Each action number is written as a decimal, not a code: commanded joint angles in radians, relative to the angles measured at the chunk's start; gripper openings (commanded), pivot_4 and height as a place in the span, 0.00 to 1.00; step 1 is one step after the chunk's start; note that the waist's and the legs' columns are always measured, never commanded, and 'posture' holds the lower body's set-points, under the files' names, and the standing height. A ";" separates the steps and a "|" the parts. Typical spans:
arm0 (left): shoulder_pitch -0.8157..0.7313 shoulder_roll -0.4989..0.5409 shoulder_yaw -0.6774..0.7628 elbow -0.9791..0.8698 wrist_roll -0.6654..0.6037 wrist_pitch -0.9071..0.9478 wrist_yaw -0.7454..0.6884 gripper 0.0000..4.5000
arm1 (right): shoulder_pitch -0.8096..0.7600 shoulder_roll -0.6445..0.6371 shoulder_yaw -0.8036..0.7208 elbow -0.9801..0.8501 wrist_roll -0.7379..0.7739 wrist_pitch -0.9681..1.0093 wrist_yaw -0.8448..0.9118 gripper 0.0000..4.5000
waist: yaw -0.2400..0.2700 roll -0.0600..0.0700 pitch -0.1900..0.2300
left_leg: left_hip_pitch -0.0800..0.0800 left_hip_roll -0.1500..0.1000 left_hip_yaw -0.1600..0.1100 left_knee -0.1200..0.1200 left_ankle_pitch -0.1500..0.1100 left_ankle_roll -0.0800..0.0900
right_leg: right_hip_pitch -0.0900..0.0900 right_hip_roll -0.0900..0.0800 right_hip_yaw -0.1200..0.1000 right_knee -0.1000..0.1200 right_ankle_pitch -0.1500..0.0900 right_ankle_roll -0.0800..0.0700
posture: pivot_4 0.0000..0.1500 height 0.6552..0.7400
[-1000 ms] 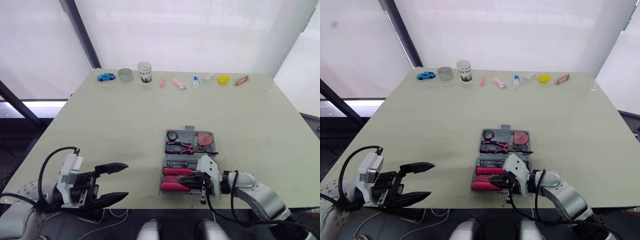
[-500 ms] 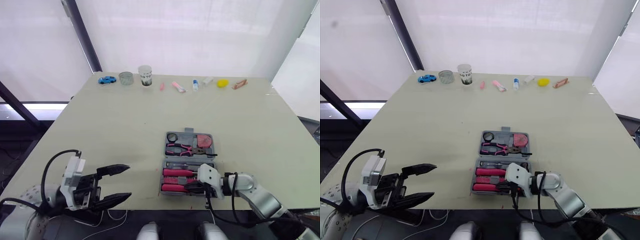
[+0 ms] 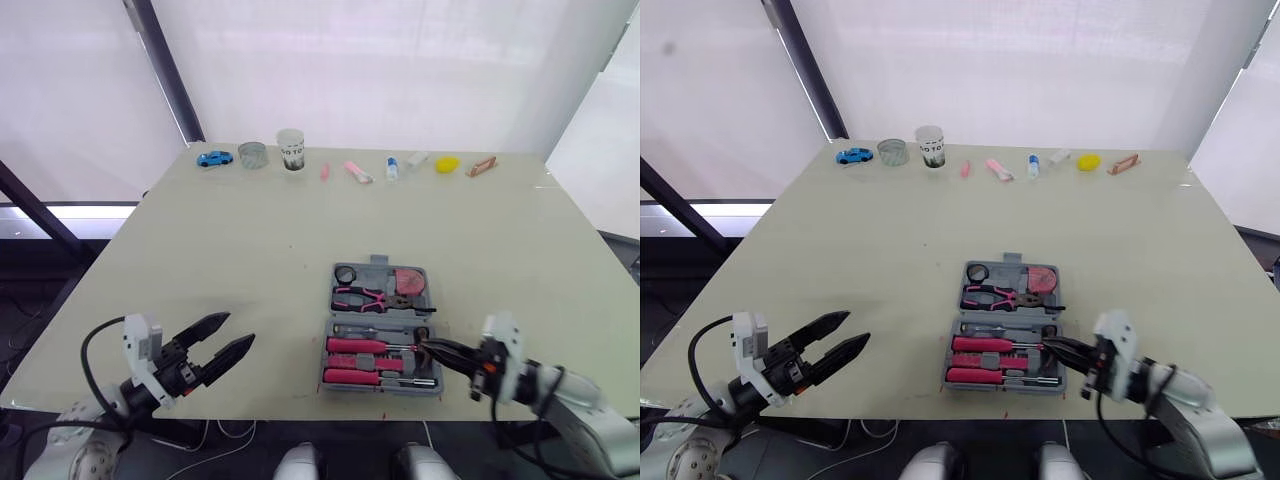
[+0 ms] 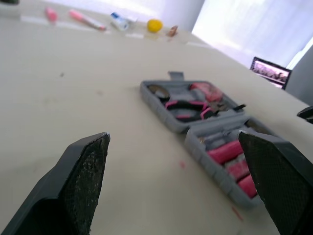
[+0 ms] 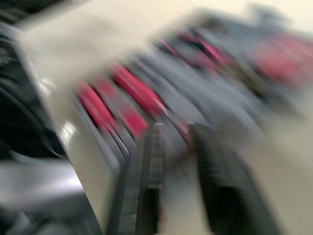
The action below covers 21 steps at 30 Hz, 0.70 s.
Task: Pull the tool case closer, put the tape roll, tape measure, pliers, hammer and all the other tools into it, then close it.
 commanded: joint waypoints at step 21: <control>-0.276 0.173 -0.165 0.262 0.147 -0.004 -0.191 0.17 | -0.386 -0.104 0.172 0.182 -0.193 0.124 0.028 0.27 | 0.002 0.003 0.002 | -0.001 0.000 0.000 0.000 0.000 0.000 | -0.002 0.000 0.000 0.001 0.000 -0.001 | 1.00 1.00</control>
